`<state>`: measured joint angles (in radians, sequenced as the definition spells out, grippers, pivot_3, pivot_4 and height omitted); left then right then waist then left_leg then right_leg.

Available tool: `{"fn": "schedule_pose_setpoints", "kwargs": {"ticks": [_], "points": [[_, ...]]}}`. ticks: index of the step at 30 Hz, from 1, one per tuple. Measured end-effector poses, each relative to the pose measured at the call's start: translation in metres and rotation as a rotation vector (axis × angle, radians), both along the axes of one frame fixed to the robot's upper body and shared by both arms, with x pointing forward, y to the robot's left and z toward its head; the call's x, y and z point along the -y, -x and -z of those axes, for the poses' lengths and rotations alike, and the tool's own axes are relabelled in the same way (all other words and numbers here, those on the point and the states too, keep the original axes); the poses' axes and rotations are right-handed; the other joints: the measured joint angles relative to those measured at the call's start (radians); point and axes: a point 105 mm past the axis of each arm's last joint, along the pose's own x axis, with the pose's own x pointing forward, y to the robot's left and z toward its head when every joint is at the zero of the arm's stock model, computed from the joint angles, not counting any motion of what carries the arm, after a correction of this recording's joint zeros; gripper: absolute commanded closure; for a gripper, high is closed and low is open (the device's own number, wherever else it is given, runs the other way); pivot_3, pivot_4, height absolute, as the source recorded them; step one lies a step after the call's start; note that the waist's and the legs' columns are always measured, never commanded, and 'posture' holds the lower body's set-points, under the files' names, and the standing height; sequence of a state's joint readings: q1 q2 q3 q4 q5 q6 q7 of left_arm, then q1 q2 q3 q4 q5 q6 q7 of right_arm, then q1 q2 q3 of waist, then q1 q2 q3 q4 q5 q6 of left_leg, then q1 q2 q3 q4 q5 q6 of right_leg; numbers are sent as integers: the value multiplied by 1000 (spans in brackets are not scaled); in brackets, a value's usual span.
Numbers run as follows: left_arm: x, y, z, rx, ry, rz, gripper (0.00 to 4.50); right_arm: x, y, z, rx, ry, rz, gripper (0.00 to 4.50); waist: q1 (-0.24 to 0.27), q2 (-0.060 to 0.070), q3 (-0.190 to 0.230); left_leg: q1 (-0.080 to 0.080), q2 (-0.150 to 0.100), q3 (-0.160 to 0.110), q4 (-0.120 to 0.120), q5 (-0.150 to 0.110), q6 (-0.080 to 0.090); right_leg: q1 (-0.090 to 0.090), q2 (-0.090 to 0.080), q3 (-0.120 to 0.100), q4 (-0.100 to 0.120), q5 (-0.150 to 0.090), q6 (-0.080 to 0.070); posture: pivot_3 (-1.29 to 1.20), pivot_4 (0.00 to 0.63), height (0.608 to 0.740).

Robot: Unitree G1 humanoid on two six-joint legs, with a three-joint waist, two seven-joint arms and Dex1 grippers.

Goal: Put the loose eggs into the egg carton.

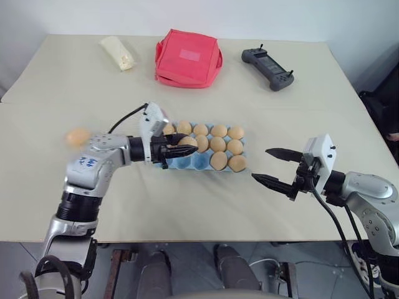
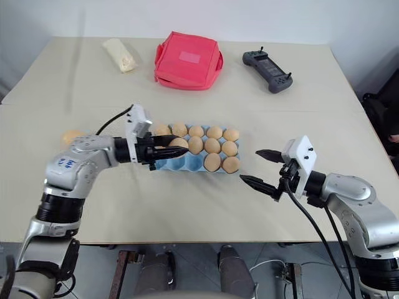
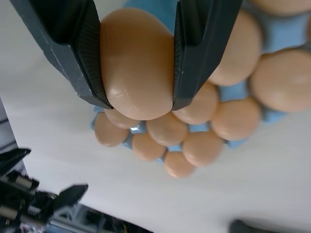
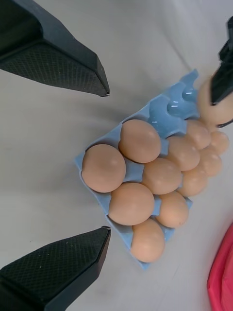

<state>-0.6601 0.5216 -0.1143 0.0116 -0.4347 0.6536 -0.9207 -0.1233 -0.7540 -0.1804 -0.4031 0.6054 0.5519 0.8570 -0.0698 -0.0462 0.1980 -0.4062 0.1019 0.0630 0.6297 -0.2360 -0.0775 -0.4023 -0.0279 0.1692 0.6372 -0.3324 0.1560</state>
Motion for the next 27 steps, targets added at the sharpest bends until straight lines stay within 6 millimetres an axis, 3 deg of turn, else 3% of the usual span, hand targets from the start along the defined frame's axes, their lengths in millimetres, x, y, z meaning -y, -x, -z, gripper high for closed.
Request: {"fn": "schedule_pose_setpoints", "kwargs": {"ticks": [7,12,17,27], "points": [[3,-3,9,11,-67,29,3005,4,3,-1,14,2,28,0,3,0,0,0,0,0,0,0,0,0,0,0,0,0,0,0,150,740],[9,-2,8,20,-68,45,1357,5,4,1,6,1,35,0,13,0,0,0,0,0,0,0,0,0,0,0,0,0,0,0,150,740],[14,-2,6,28,-51,54,47,5,4,1,8,0,37,0,15,0,0,0,0,0,0,0,0,0,0,0,0,0,0,0,150,740],[1,-9,-8,64,-8,-41,47,2,0,-7,35,-2,15,0,13,0,0,0,0,0,0,0,0,0,0,0,0,0,0,0,150,740]]}}
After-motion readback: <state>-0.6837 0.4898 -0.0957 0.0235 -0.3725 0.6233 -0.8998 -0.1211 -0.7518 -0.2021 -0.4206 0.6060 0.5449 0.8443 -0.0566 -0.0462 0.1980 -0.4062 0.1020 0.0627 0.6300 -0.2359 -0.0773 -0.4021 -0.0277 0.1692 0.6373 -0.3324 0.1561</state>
